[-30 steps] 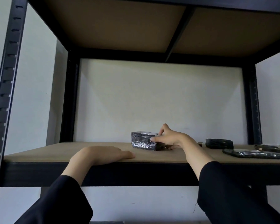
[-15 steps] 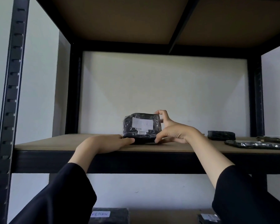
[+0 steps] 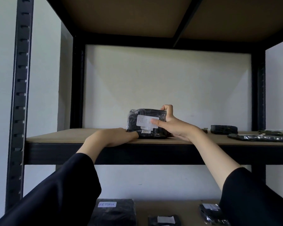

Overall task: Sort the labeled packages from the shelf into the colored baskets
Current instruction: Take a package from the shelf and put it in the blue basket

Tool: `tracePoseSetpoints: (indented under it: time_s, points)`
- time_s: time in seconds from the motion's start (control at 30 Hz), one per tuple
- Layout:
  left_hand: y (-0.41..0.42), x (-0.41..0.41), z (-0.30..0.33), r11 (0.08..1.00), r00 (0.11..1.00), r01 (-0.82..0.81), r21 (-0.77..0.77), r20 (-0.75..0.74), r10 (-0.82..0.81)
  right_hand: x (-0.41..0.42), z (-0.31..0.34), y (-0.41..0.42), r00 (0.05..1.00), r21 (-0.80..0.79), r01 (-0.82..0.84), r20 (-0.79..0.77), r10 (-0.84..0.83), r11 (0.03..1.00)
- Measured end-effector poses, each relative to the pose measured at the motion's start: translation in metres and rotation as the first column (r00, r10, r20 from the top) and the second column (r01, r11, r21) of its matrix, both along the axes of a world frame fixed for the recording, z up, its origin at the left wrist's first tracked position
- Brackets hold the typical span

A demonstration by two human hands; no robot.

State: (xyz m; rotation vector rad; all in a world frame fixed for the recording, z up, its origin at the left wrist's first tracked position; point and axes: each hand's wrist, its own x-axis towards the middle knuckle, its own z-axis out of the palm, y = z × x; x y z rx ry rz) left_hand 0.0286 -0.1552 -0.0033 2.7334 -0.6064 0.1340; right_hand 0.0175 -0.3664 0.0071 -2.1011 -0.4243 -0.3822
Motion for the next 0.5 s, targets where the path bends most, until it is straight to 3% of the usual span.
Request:
tracePoseSetpoints:
  time_s: [0.1,0.2,0.37,0.5]
  points:
    - [0.012,-0.012,-0.004,1.000,0.999,0.017,-0.007,0.040,-0.016,-0.009,0.000,0.009,0.999,0.004,0.023,0.042,-0.023,1.000]
    - [0.043,-0.032,-0.016,1.000,0.966,0.009,0.023,0.257,-0.014,-0.028,-0.001,0.031,0.992,-0.029,0.038,0.121,-0.034,0.999]
    - [0.125,-0.069,-0.044,0.995,0.771,0.098,-0.028,0.635,-0.058,-0.064,-0.008,0.098,0.950,-0.030,0.005,0.311,0.005,1.000]
    - [0.215,-0.091,-0.066,0.986,0.660,0.130,-0.109,0.752,-0.004,-0.089,-0.022,0.179,0.895,0.054,-0.039,0.446,0.011,0.998]
